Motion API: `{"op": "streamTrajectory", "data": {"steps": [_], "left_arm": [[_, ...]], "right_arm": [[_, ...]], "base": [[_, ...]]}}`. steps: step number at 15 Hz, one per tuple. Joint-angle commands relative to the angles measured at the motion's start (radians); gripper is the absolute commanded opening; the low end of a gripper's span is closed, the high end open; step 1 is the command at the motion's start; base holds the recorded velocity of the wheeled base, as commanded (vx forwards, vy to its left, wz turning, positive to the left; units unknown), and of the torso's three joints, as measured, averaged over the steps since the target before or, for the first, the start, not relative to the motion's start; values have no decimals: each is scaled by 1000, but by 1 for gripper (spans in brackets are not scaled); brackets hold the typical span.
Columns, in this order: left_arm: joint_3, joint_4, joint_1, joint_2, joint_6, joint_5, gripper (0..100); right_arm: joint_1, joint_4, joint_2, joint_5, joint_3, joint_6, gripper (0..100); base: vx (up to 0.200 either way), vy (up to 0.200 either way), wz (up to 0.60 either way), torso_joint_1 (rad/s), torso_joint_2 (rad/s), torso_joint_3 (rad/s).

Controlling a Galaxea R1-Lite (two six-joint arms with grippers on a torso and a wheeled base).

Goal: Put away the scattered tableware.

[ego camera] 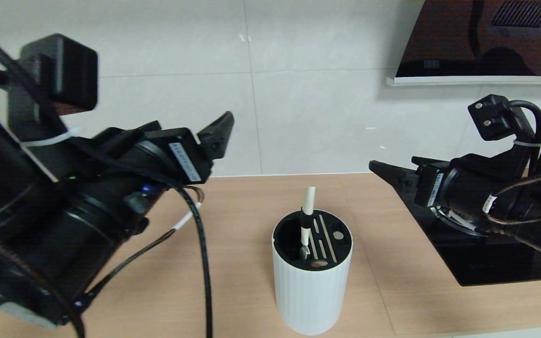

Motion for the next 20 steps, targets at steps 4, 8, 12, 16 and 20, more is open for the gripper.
{"op": "streamTrajectory", "data": {"steps": [4,8,12,16,20], "left_arm": [[76,499,252,-538,-77,-55,100],[84,949,451,-915,-13,-310,100],[88,1036,574,-1117,55,-421,100],[93,1041,657,-1271,104,-422,100],[156,1022,767,-1335,126,-425,100]], "right_arm": [[-135,6,-297,-11,107,8,100],[-283,118,-645,-9,252,-79,100],[-382,401,-1020,-11,247,-199,100],[-506,604,-1305,-3,261,-245,100],[-572,678,-1452,8,278,-279,100]], "base": [[0,0,0,0,0,0],[0,0,0,0,0,0],[0,0,0,0,0,0],[0,0,0,0,0,0],[0,0,0,0,0,0]]}}
